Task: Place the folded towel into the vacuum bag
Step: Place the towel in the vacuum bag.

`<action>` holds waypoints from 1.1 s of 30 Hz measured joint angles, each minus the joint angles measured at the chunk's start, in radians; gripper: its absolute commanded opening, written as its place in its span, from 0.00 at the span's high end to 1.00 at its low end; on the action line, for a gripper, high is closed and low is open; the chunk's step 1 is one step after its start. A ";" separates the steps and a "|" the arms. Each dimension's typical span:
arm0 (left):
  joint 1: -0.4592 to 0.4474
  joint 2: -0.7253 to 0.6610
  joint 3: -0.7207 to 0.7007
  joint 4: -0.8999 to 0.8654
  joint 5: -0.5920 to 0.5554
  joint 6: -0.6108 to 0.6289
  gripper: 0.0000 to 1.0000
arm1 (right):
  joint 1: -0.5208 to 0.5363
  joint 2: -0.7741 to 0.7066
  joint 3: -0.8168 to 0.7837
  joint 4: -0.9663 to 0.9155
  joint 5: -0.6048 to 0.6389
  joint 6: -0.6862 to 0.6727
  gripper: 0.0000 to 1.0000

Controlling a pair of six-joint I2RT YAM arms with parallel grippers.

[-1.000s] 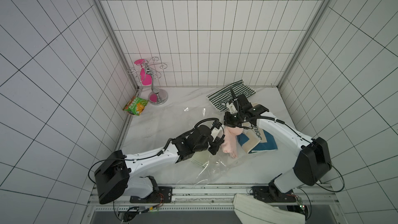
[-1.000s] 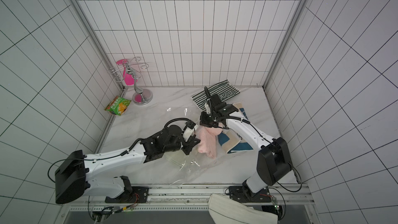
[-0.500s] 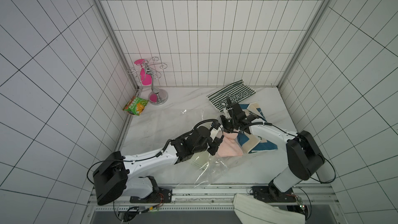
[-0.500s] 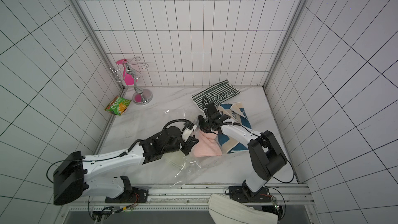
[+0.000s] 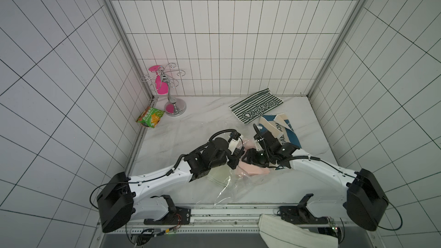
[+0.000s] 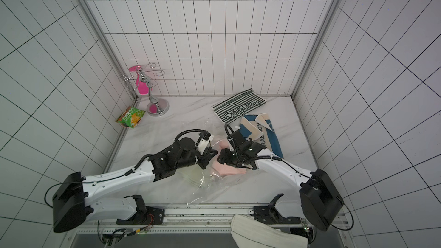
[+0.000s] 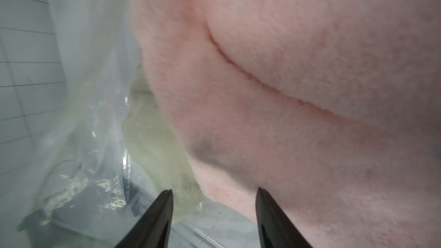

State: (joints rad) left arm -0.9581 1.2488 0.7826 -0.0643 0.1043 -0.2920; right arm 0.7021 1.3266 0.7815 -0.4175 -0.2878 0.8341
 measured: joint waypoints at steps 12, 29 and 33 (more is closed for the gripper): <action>0.002 0.031 -0.006 0.002 0.014 -0.003 1.00 | 0.031 0.208 -0.021 0.130 0.109 0.024 0.96; 0.006 0.034 -0.001 -0.008 0.011 0.010 1.00 | 0.007 0.016 0.040 0.215 -0.287 0.154 1.00; 0.021 -0.004 -0.002 -0.060 -0.003 0.022 1.00 | 0.027 0.049 0.039 0.269 -0.317 0.179 1.00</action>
State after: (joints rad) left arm -0.9375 1.2446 0.7807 -0.1238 0.1013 -0.2703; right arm 0.7296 1.3758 0.8204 -0.1490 -0.6044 1.0134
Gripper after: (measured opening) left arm 0.045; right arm 0.062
